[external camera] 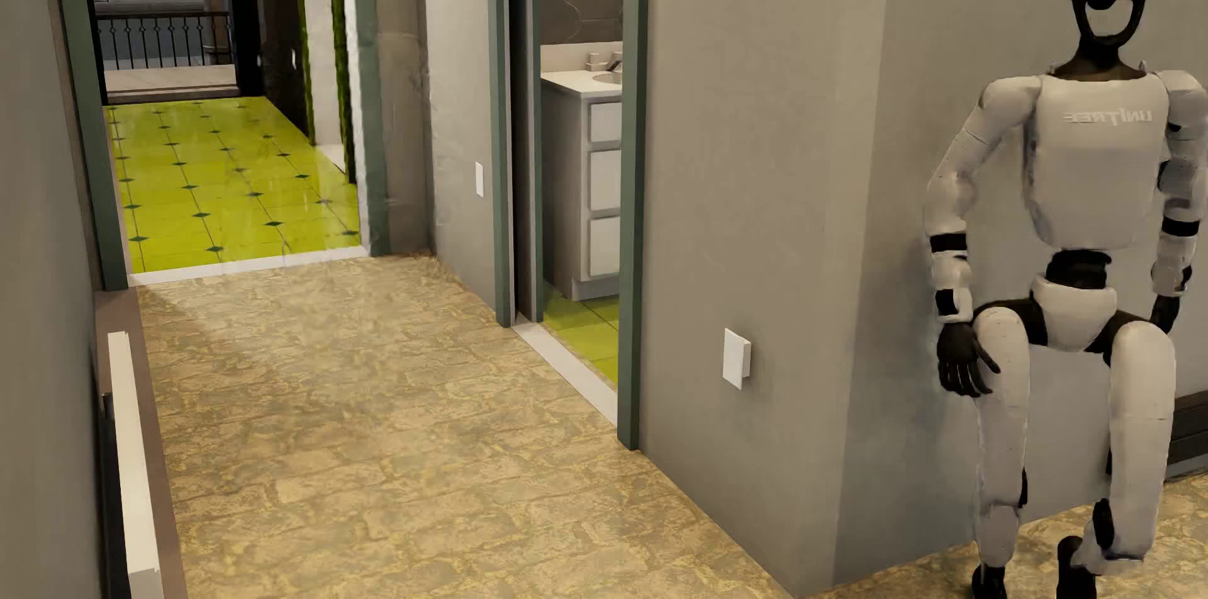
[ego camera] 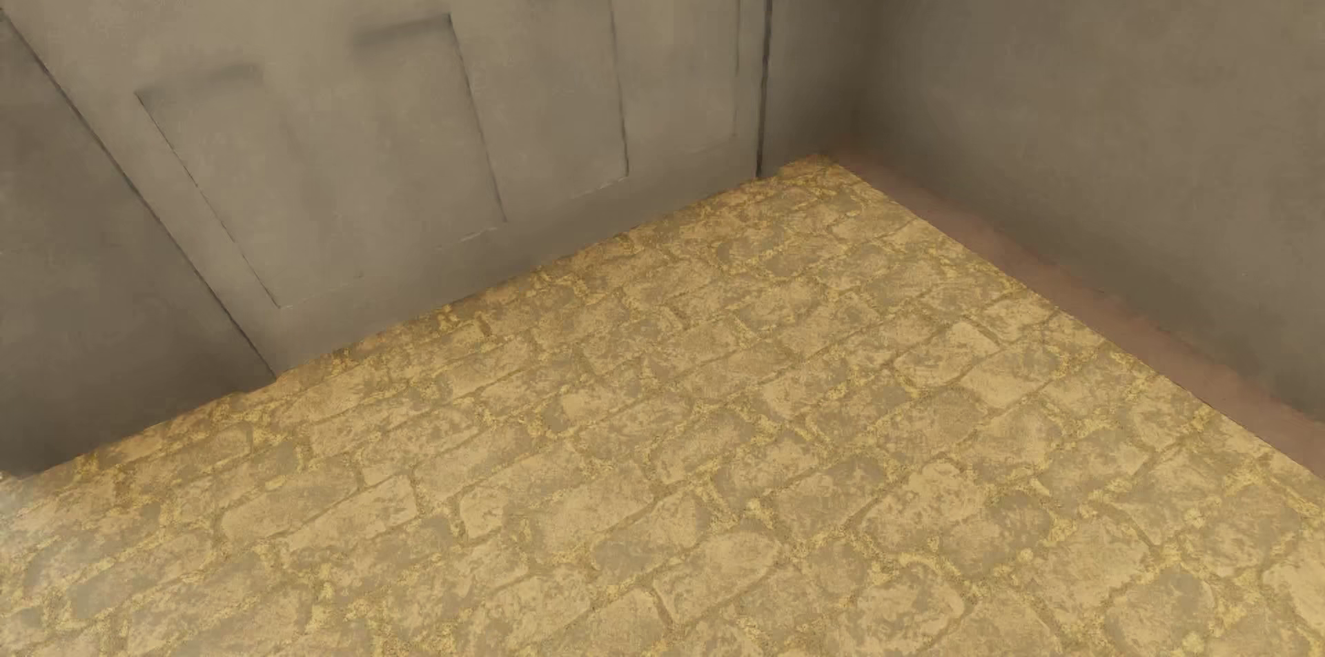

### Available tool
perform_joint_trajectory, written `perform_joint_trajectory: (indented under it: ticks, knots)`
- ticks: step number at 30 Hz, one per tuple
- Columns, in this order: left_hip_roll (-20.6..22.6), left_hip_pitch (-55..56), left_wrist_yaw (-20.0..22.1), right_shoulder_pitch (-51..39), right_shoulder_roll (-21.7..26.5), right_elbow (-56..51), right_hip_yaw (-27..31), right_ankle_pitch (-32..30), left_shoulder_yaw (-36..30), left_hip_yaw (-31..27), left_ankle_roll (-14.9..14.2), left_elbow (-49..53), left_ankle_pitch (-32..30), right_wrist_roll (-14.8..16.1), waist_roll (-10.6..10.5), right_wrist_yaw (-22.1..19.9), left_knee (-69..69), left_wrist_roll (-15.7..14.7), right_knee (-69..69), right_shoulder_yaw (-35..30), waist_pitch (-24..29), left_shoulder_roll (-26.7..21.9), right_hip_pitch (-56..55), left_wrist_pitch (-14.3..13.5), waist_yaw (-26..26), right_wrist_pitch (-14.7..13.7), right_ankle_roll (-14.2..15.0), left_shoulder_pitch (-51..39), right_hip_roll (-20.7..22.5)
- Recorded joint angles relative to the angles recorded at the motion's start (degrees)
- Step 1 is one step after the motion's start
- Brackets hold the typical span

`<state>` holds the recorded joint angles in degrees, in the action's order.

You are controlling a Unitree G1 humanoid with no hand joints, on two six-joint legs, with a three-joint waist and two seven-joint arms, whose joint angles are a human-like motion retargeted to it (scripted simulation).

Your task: Avoid the corner

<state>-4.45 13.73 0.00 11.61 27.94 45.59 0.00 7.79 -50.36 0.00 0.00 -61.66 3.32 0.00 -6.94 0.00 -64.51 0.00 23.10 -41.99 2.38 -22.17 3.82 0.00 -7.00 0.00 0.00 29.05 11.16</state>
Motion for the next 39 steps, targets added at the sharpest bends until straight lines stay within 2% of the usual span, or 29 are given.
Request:
perform_joint_trajectory:
  ticks: [1,2,5,7,8,9,11,12,13,14,15,16,17,19,20,21,22,23,25,27,29,30,31,33,34,35,36,39]
  knots:
    - [1.1,1.3,0.0,-0.8,-0.1,-2.9,0.0,2.0,1.6,0.0,0.0,0.8,-0.1,0.0,0.5,0.0,8.6,0.0,-0.5,3.3,0.8,0.1,3.0,0.0,-0.6,0.0,0.0,-0.1,-0.4]
    - [1.6,1.8,0.0,-1.3,-0.2,-5.7,0.0,3.2,2.5,0.0,0.0,1.4,-3.0,0.0,0.6,0.0,18.2,0.0,-1.0,5.8,1.5,0.0,5.7,0.0,-0.8,0.0,0.0,-0.9,-0.5]
    - [1.6,3.4,0.0,-1.4,-0.9,-9.9,0.0,5.6,10.7,0.0,0.0,4.7,-15.0,0.0,1.0,0.0,37.0,0.0,-1.1,8.2,2.2,-1.1,11.5,0.0,1.3,0.0,0.0,-3.0,-1.3]
    - [1.6,3.1,0.0,0.9,-1.2,-8.2,0.0,4.8,16.0,0.0,0.0,6.4,-16.7,0.0,1.8,0.0,36.5,0.0,-1.2,5.8,3.0,-2.6,16.4,0.0,2.2,0.0,0.0,-4.3,-3.1]
    - [1.5,3.2,0.0,2.5,-1.0,-5.8,0.0,3.3,18.1,0.0,0.0,6.7,-19.3,0.0,1.8,0.0,34.6,0.0,-1.0,3.3,2.2,-3.2,17.5,0.0,2.3,0.0,0.0,-4.9,-3.8]
    - [2.0,2.4,0.0,4.3,-1.1,-1.8,0.0,0.0,18.9,0.0,0.0,6.2,-20.2,0.0,2.6,0.0,32.2,0.0,-0.6,0.0,1.7,-3.6,18.9,0.0,2.4,0.0,0.0,-5.4,-5.5]
    - [2.6,-2.1,0.0,7.3,-1.6,7.5,0.0,-12.3,17.8,0.0,0.0,4.1,-14.6,0.0,4.3,0.0,29.6,0.0,10.3,-9.3,1.0,-4.4,13.8,0.0,2.7,0.0,0.0,-7.1,-8.4]
    - [2.6,-3.6,0.0,7.4,-1.1,10.2,0.0,-18.1,18.0,0.0,0.0,4.0,-10.8,0.0,5.1,0.0,29.4,0.0,22.1,-15.3,-0.1,-4.6,4.9,0.0,2.3,0.0,0.0,-7.9,-9.3]
    - [2.7,-5.1,0.0,6.7,-0.4,11.2,0.0,-21.1,18.2,0.0,0.0,5.2,-7.8,0.0,5.8,0.0,29.8,0.0,34.4,-19.8,-0.1,-5.1,-3.8,0.0,4.0,0.0,0.0,-8.4,-8.6]
    - [2.2,-5.5,0.0,6.9,0.5,10.7,0.0,-21.0,18.8,0.0,0.0,5.9,-5.6,0.0,5.5,0.0,30.3,0.0,42.7,-18.7,-0.8,-5.1,-12.0,0.0,6.7,0.0,0.0,-9.1,-6.8]
    - [1.7,-6.6,0.0,7.7,1.2,9.1,0.0,-20.3,18.8,0.0,0.0,6.4,-4.0,0.0,4.8,0.0,31.1,0.0,45.3,-15.8,-1.2,-5.2,-18.5,0.0,9.3,0.0,0.0,-9.8,-4.8]
    - [1.3,-9.1,0.0,8.9,1.7,7.1,0.0,-19.6,18.7,0.0,0.0,7.0,-2.7,0.0,4.2,0.0,32.2,0.0,42.3,-12.8,-1.2,-5.4,-22.6,0.0,11.1,0.0,0.0,-10.5,-2.9]
    - [1.4,-12.6,0.0,9.9,1.7,5.6,0.0,-21.4,19.9,0.0,0.0,7.9,-1.7,0.0,3.9,0.0,33.9,0.0,34.5,-10.2,-0.8,-5.6,-24.7,0.0,12.8,0.0,0.0,-10.7,-1.6]
    - [4.0,-20.6,0.0,11.8,0.3,3.4,0.0,-29.5,23.4,0.0,0.0,9.7,0.7,0.0,5.3,0.0,36.7,0.0,14.3,-6.2,1.2,-6.2,-23.2,0.0,16.1,0.0,0.0,-10.0,-2.1]
    - [5.1,-22.8,0.0,12.4,-0.8,2.9,0.0,-29.5,24.0,0.0,0.0,10.2,2.1,0.0,6.2,0.0,36.9,0.0,7.0,-5.9,1.6,-6.6,-22.5,0.0,17.5,0.0,0.0,-10.2,-2.3]
    - [6.3,-24.8,0.0,12.9,-2.1,2.5,0.0,-22.8,24.0,0.0,0.0,10.4,3.5,0.0,6.7,0.0,37.1,0.0,2.8,-6.3,1.7,-6.8,-21.7,0.0,18.1,0.0,0.0,-10.8,-2.3]
    - [7.2,-26.8,0.0,13.4,-3.1,2.3,0.0,-13.4,24.1,0.0,0.0,10.6,4.5,0.0,6.9,0.0,37.0,0.0,2.6,-7.5,1.7,-6.7,-20.8,0.0,18.1,0.0,0.0,-11.2,-2.2]
    - [7.8,-28.5,0.0,14.0,-3.7,2.1,0.0,-11.6,24.4,0.0,0.0,11.2,5.1,0.0,6.7,0.0,36.5,0.0,3.6,-8.5,1.3,-6.3,-20.4,0.0,17.8,0.0,0.0,-10.9,-2.2]
    - [7.2,-29.4,0.0,15.0,-4.4,2.6,0.0,-12.2,25.3,0.0,0.0,12.7,4.5,0.0,5.3,0.0,34.1,0.0,4.5,-9.7,-1.3,-5.1,-20.1,0.0,18.1,0.0,0.0,-8.4,-1.9]
    - [3.7,-25.9,0.0,13.6,-4.2,5.6,0.0,-14.5,21.2,0.0,0.0,9.9,-2.0,0.0,2.4,0.0,24.4,0.0,3.4,-11.5,-2.7,-3.2,-18.6,0.0,16.3,0.0,0.0,-7.0,1.0]
    - [-1.7,-14.6,0.0,10.3,-2.5,5.3,0.0,-4.0,15.5,0.0,0.0,7.4,-13.3,0.0,1.0,0.0,4.4,0.0,4.1,-10.5,-3.9,-2.3,-15.2,0.0,12.4,0.0,0.0,-5.9,1.8]
    - [-3.1,-10.3,0.0,8.0,-1.9,4.6,0.0,-1.4,12.7,0.0,0.0,6.1,-13.5,0.0,1.1,0.0,-3.0,0.0,3.7,-8.6,-3.3,-2.1,-12.6,0.0,9.5,0.0,0.0,-5.6,2.2]
    - [-3.6,-7.7,0.0,5.8,-1.5,3.4,0.0,0.2,10.1,0.0,0.0,4.5,-9.4,0.0,1.8,0.0,-6.4,0.0,3.1,-4.9,-2.1,-1.7,-9.2,0.0,7.5,0.0,0.0,-5.1,2.0]
    - [-2.1,-3.1,0.0,2.9,-0.7,-2.2,0.0,2.5,6.8,0.0,0.0,2.9,-0.5,0.0,2.9,0.0,-2.2,0.0,1.6,4.4,-0.5,-1.4,-2.8,0.0,5.4,0.0,0.0,-3.6,1.3]
    - [-0.5,-0.6,0.0,2.0,-0.4,-5.8,0.0,2.8,6.2,0.0,0.0,3.0,1.4,0.0,3.0,0.0,3.7,0.0,0.9,8.7,0.0,-1.4,-1.0,0.0,4.1,0.0,0.0,-3.3,0.9]
    - [1.1,1.0,0.0,0.9,-0.2,-8.7,0.0,2.5,6.6,0.0,0.0,3.1,0.5,0.0,3.1,0.0,10.9,0.0,0.2,11.5,0.4,-1.4,0.5,0.0,2.4,0.0,0.0,-3.2,0.4]
    - [2.2,1.5,0.0,-0.6,-0.2,-10.0,0.0,2.4,7.7,0.0,0.0,3.4,-3.0,0.0,3.2,0.0,18.4,0.0,-0.4,12.1,1.1,-1.6,2.4,0.0,1.1,0.0,0.0,-3.2,-0.1]
    - [4.3,3.5,0.0,-3.3,-1.3,-7.9,0.0,2.7,11.5,0.0,0.0,4.6,-12.3,0.0,3.3,0.0,33.2,0.0,-1.3,8.9,2.3,-3.3,7.2,0.0,0.6,0.0,0.0,-4.6,-1.4]
